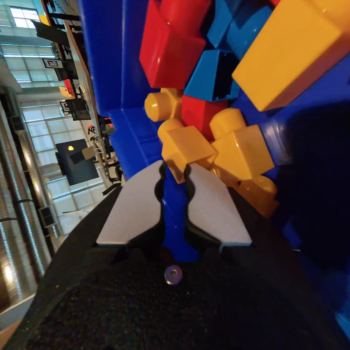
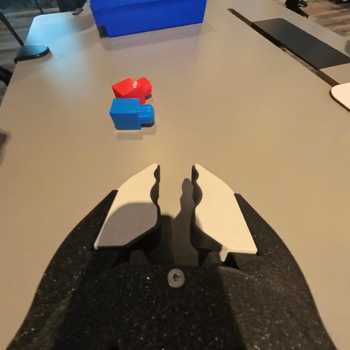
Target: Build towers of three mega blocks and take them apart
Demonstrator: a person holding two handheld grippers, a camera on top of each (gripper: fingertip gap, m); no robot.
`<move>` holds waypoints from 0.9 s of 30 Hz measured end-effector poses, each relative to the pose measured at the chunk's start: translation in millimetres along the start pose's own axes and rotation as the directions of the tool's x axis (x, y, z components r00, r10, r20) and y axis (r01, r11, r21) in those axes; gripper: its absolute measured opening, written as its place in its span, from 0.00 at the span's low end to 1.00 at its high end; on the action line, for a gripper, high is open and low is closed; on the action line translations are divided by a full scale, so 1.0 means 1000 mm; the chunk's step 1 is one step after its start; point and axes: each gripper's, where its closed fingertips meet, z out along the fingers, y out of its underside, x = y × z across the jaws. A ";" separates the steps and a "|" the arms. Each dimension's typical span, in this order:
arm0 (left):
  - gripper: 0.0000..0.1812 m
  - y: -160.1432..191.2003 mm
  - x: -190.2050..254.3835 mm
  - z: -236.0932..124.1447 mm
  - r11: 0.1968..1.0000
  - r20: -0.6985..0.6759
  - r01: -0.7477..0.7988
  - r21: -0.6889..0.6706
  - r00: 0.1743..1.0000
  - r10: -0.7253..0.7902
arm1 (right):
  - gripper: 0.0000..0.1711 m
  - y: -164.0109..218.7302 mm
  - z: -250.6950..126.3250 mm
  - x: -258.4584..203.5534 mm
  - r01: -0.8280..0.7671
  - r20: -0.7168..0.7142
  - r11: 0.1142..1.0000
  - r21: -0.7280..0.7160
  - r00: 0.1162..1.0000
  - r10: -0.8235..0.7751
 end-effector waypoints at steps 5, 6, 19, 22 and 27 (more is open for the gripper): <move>0.06 -0.005 -0.010 -0.002 0.998 0.055 0.067 -0.001 0.996 -0.067 | 0.19 -0.001 -0.002 0.000 -0.008 0.009 1.000 0.013 1.000 0.008; 0.04 -0.008 -0.013 -0.008 0.995 0.057 0.100 0.024 0.993 -0.101 | 0.19 -0.001 -0.002 -0.001 -0.005 0.010 1.000 0.011 1.000 0.004; 0.04 -0.257 0.040 -0.294 0.642 -0.110 0.077 0.763 0.994 0.012 | 0.20 -0.006 -0.008 0.000 -0.044 0.031 0.997 0.063 0.999 0.042; 0.04 -0.306 0.116 -0.349 0.580 -0.180 0.046 0.813 0.968 0.176 | 0.20 -0.009 -0.011 0.001 -0.068 0.038 0.993 0.092 0.997 0.065; 0.04 -0.344 0.222 -0.380 0.616 -0.318 0.054 0.786 0.890 0.327 | 0.20 -0.015 -0.019 0.008 -0.146 0.071 0.977 0.155 0.988 0.136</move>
